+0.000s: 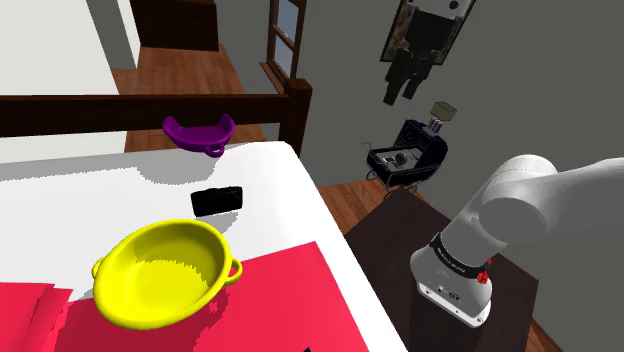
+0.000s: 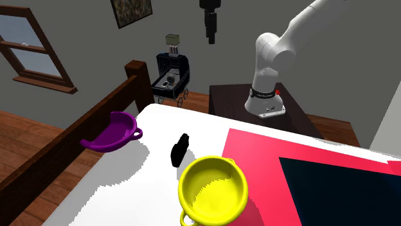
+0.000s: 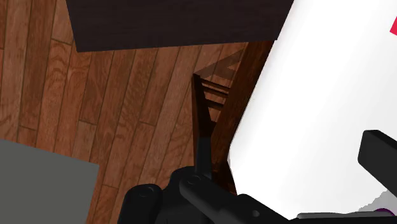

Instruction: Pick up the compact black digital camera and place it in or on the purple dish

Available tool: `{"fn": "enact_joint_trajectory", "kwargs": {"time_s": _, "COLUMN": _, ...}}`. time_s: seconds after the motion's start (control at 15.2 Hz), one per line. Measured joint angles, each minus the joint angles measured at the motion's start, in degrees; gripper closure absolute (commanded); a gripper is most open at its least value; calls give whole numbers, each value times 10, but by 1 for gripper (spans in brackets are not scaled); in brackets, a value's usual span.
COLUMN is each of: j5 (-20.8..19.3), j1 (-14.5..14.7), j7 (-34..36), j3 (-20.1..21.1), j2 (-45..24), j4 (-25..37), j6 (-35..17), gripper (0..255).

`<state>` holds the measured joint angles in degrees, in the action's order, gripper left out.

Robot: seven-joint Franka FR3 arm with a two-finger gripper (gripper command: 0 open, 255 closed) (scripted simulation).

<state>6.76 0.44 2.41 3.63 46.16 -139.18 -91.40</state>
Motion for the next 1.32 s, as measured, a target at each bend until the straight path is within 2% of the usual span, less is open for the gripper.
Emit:
{"fn": "enact_joint_trajectory", "kwargs": {"time_s": 0.26, "j5": 4, "j1": 15, "j7": -13, "j3": 15, "j2": -35, "j4": 9, "j6": -27, "gripper": 0}}
{"fn": "enact_joint_trajectory", "kwargs": {"time_s": 0.73, "j5": 7, "j1": 60, "j7": -49, "j3": 70, "j2": -160, "j4": 47, "j6": -120, "gripper": 0}}
{"fn": "enact_joint_trajectory", "kwargs": {"time_s": 1.32, "j5": -24, "j1": 105, "j7": -89, "j3": 137, "j2": -311, "j4": 120, "j6": -202, "gripper": 0}}
